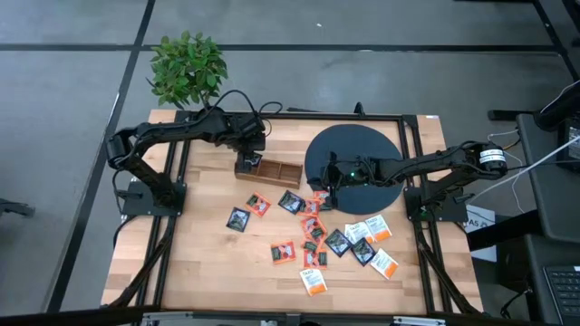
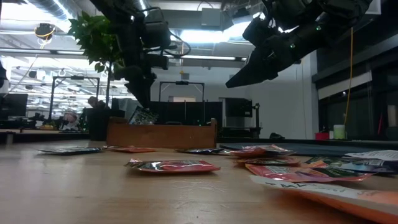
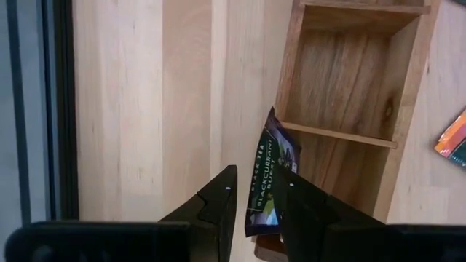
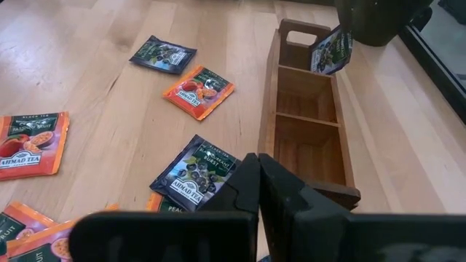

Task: Pick & Place Tea
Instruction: Put the dark blue tea bag into the left section of the wooden organizer

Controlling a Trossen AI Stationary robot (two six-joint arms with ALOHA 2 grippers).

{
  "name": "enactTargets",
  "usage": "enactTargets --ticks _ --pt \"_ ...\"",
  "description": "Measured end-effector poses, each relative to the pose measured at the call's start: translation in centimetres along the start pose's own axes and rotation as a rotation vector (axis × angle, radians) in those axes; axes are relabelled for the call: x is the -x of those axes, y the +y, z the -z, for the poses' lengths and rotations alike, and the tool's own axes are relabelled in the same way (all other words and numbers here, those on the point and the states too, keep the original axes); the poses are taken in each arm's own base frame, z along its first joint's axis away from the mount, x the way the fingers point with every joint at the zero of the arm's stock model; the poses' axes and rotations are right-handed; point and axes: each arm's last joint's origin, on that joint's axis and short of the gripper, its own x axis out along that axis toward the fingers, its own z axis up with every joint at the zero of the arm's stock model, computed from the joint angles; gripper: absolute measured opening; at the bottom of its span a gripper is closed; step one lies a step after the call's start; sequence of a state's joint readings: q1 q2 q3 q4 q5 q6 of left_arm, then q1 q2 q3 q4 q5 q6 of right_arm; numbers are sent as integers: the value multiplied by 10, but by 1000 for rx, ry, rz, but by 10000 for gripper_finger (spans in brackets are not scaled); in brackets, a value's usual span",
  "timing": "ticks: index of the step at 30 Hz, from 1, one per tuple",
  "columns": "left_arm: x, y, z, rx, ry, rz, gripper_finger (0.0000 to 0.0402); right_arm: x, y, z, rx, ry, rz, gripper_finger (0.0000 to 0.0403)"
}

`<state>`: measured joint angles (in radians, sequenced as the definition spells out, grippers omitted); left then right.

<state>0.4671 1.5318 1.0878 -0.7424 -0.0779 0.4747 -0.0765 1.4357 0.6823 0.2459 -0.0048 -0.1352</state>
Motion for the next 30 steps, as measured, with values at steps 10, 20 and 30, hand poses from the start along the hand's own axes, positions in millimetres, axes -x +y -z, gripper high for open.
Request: enactTargets --ticks 10,20,30 --pt "-15 0 1 -30 69 -11 86 0 0 0 0 3 0 9" --pt "-16 0 0 -48 62 3 86 0 0 0 1 4 -1 9" --pt "-16 -3 5 -52 99 46 86 0 0 0 1 5 -1 9"
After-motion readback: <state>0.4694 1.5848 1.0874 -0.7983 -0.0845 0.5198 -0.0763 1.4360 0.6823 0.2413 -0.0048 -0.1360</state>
